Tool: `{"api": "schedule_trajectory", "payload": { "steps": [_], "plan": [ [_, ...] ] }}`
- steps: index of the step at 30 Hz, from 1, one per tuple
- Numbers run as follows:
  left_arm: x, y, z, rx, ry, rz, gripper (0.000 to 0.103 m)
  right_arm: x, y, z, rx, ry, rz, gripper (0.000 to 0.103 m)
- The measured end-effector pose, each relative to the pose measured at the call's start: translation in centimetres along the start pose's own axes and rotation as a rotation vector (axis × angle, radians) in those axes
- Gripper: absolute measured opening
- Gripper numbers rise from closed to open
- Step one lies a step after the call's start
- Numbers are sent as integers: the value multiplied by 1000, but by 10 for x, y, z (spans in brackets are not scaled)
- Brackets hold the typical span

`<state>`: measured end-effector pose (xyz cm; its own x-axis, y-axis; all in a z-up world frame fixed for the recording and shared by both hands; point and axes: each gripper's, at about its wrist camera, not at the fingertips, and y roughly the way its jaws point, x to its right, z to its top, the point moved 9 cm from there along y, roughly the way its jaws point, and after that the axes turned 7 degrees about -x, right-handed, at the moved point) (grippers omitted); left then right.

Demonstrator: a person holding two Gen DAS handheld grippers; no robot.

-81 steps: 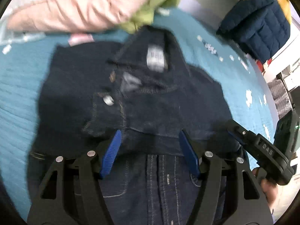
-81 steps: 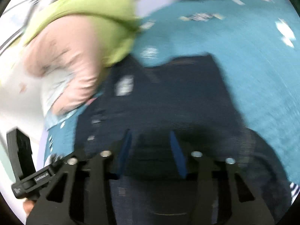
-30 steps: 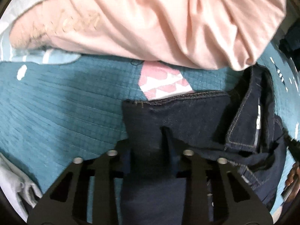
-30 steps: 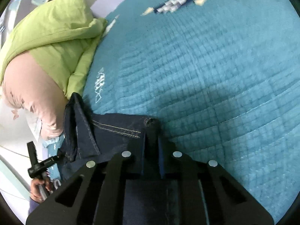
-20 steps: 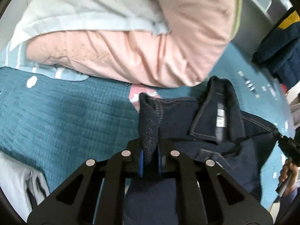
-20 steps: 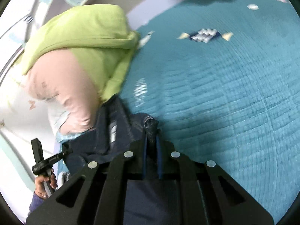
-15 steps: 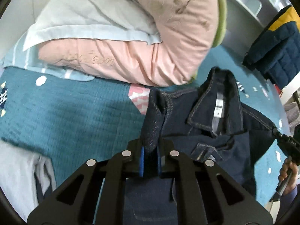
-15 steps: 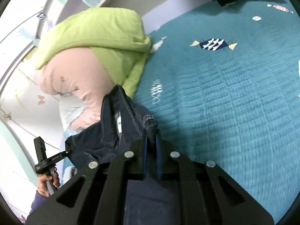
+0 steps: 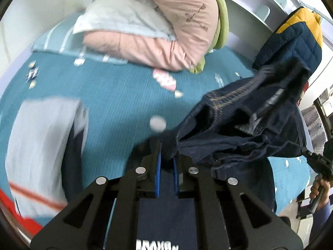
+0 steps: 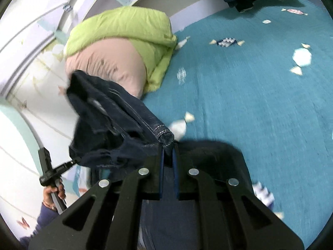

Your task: Fold large clothes

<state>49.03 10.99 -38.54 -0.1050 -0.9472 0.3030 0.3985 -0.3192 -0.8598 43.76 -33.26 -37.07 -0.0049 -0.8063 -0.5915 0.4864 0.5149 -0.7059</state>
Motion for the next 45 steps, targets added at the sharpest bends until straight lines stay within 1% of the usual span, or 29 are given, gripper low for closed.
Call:
{"api": "schedule_trajectory", "payload": {
  "steps": [2,4,5,7,10,12,14,16,17,19,21,22,24,25,26,27,29,30,31,32,33,34,35,36,37,40,42,44,45],
  "plan": [
    [-8,-4,-34,-17,-50,-22,9,7,-6,-33,-32,10,-19,7],
    [-16,-2,-68,-42,-74,-14,9,14,-5,-62,-70,23,-38,7],
    [-20,-1,-83,-52,-90,-12,9,23,-3,-82,-99,31,-67,7],
    [-29,9,-115,-102,-133,-14,10,38,4,-113,-160,53,-112,8],
    [-47,28,-162,-192,-185,32,10,69,19,-151,-253,92,-219,11],
    [-52,34,-179,-231,-213,29,11,82,22,-169,-287,145,-232,11],
    [-52,31,-189,-236,-222,21,15,85,18,-177,-289,144,-255,14],
    [-51,18,-191,-213,-213,36,31,81,10,-177,-280,142,-263,20],
    [-52,13,-189,-202,-217,37,33,77,3,-175,-263,134,-268,23],
    [-51,-6,-186,-169,-219,50,40,66,-11,-170,-227,104,-277,25],
    [-43,-24,-177,-104,-187,67,44,51,-17,-160,-189,74,-248,26],
    [-37,-30,-173,-82,-173,72,44,41,-15,-153,-176,58,-230,26],
    [-19,-44,-160,-8,-145,80,44,26,-4,-144,-163,42,-220,26],
    [-6,-49,-154,26,-120,61,45,19,7,-139,-164,42,-213,26],
    [8,-47,-149,26,-99,35,48,17,11,-138,-169,41,-210,26],
    [20,-40,-148,7,-78,3,59,14,27,-136,-177,41,-213,26],
    [33,-20,-152,-36,-66,-16,59,22,48,-140,-216,69,-219,26],
    [38,-2,-158,-87,-55,-26,59,30,60,-144,-240,92,-244,25],
    [36,18,-167,-141,-55,-11,59,39,68,-150,-262,114,-277,25],
    [28,37,-178,-198,-61,27,59,49,75,-156,-289,128,-309,22],
    [15,56,-190,-258,-83,70,58,66,82,-165,-320,154,-364,17],
    [3,69,-201,-305,-122,79,53,80,85,-170,-327,178,-382,10],
    [-2,75,-206,-310,-153,54,53,89,84,-172,-310,198,-367,0],
    [-5,74,-206,-278,-167,20,53,92,84,-173,-303,220,-338,0],
    [-6,71,-206,-269,-161,1,53,94,83,-172,-300,243,-318,0],
    [-7,67,-203,-274,-160,-18,53,91,84,-168,-338,214,-368,0],
    [-10,58,-197,-254,-174,-33,54,76,82,-153,-320,182,-364,6],
    [-13,42,-188,-201,-171,-44,61,61,75,-125,-251,149,-341,6],
    [-16,34,-183,-170,-166,-34,67,58,74,-111,-221,142,-335,6]
  ]
}}
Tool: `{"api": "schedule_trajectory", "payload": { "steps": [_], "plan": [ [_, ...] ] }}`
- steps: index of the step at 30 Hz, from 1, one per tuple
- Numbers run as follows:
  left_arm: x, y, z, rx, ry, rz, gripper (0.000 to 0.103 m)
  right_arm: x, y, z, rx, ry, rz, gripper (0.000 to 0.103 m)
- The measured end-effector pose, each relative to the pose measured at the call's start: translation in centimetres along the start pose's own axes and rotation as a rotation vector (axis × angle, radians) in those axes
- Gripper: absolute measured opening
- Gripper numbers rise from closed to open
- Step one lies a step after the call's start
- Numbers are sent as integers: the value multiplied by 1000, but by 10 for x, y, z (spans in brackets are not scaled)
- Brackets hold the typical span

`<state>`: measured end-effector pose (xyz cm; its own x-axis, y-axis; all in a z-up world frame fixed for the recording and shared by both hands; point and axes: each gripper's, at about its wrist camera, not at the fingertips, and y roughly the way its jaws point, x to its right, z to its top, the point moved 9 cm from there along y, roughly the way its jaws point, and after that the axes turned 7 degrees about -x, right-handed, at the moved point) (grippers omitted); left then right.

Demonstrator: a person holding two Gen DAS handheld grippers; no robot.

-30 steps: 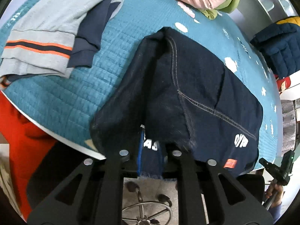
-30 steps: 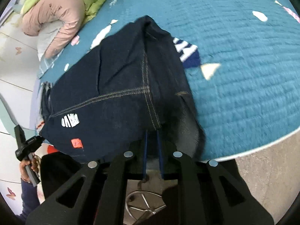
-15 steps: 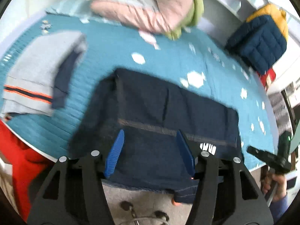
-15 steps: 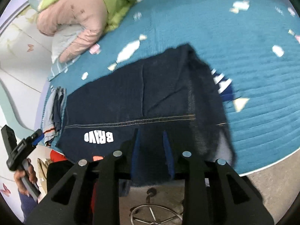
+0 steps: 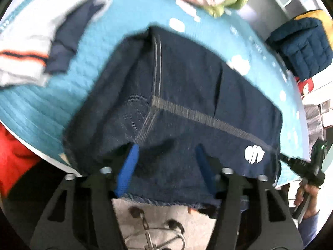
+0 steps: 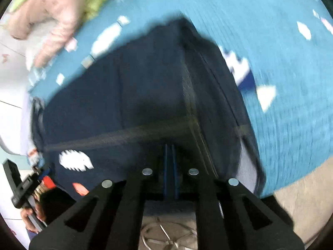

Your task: Fold large clothes

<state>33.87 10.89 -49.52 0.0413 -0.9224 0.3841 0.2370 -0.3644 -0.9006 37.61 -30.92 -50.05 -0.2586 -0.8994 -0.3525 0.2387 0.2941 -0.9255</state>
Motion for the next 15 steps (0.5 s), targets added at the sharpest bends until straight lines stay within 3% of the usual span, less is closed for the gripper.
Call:
{"api": "schedule_trajectory", "payload": {
  "steps": [4,7,9,11,13,15],
  "plan": [
    [-18,-23,14,79,12,87,72,-4,1,54,74,37,44,6],
    [-33,-26,14,84,17,128,75,-2,21,79,72,57,49,6],
    [-46,-21,14,69,-9,138,75,12,46,85,27,90,0,2],
    [-58,-14,16,58,-48,129,75,25,69,86,-16,135,10,0],
    [-69,-9,13,49,-78,115,75,27,73,89,-19,159,10,0],
    [-78,-5,12,42,-104,105,75,18,66,89,-12,135,-61,0]
  ]
}}
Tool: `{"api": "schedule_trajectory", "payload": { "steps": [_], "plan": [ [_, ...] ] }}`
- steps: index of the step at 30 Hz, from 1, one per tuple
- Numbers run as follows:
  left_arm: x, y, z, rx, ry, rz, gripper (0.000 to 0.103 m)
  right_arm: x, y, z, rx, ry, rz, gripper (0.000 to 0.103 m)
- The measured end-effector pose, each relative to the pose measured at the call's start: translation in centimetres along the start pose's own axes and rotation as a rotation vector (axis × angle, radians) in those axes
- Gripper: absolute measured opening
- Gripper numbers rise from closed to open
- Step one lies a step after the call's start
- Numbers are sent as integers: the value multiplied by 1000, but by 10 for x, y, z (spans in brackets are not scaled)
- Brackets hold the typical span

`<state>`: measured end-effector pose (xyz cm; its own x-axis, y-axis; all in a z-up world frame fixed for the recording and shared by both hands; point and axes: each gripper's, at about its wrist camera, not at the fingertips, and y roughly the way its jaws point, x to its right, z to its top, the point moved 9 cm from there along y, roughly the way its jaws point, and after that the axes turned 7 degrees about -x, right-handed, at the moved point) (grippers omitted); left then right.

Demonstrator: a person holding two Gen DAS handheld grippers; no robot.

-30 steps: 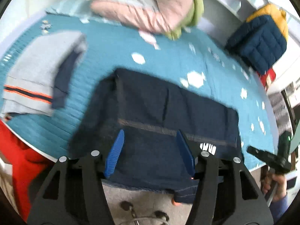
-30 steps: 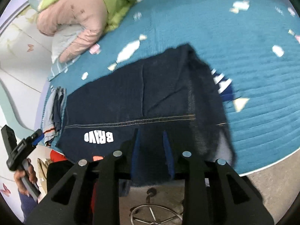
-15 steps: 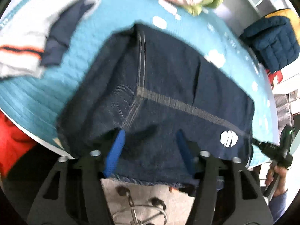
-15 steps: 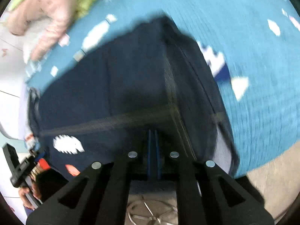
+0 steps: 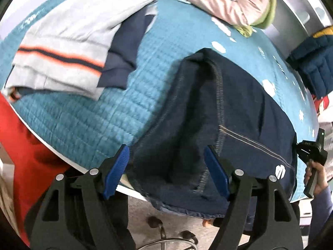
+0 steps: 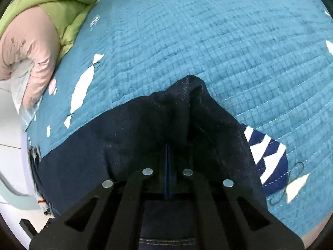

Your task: Fold large clothes

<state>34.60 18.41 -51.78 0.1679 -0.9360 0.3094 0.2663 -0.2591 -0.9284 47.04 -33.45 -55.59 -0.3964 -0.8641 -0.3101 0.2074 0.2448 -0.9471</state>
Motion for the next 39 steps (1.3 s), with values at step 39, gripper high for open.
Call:
{"api": "schedule_trajectory", "payload": {
  "steps": [39],
  "plan": [
    [-22,11,-1,4,-103,-95,82,-139,6,-170,-104,-187,153,8]
  ]
}}
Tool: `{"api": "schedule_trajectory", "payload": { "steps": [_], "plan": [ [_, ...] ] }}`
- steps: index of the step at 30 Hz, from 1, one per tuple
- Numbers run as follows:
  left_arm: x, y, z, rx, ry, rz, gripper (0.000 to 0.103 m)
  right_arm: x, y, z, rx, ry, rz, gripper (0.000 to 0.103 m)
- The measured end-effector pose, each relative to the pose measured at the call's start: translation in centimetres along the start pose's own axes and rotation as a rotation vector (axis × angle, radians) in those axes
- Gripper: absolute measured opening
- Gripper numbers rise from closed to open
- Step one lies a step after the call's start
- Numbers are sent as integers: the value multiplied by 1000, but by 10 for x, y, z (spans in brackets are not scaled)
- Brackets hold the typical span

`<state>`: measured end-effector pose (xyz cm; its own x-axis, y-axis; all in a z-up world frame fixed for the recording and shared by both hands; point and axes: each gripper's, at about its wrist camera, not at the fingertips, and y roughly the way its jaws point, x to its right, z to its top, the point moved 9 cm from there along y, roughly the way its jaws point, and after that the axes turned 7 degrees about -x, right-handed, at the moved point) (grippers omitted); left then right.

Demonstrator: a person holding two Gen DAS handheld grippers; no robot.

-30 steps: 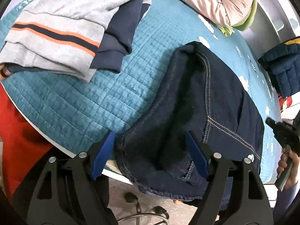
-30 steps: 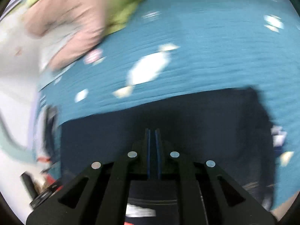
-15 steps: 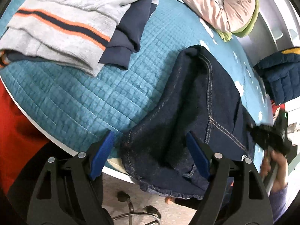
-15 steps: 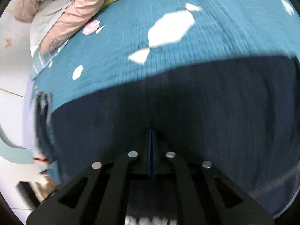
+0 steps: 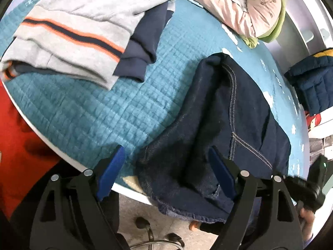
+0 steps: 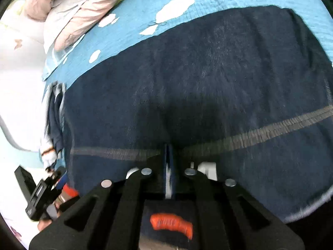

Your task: Fold large clothes

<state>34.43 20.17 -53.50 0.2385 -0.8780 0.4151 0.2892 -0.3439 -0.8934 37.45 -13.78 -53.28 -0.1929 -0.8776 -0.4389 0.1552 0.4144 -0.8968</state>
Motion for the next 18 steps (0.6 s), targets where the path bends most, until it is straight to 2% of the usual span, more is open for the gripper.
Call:
{"api": "schedule_trajectory", "payload": {
  "steps": [4,5,10,12,14,16,17,18],
  "plan": [
    [-12,0,-2,-2,-59,-3,82,8,22,-40,-51,5,21,6],
    [-15,-1,-2,3,-60,10,82,12,26,-40,-24,4,38,2],
    [-14,6,0,-14,-26,39,82,13,24,-41,-36,32,98,2],
    [-15,7,2,-17,-29,43,82,12,19,-44,-34,41,127,6],
    [-15,9,1,-19,-20,53,80,7,15,-47,-25,26,114,8],
    [-15,7,0,-14,0,97,62,0,9,-51,-1,-5,104,19],
    [-15,6,-1,-12,9,109,58,-7,7,-54,11,-32,95,30],
    [-14,4,-1,-10,19,109,39,-10,6,-56,19,-53,84,38]
  ]
}}
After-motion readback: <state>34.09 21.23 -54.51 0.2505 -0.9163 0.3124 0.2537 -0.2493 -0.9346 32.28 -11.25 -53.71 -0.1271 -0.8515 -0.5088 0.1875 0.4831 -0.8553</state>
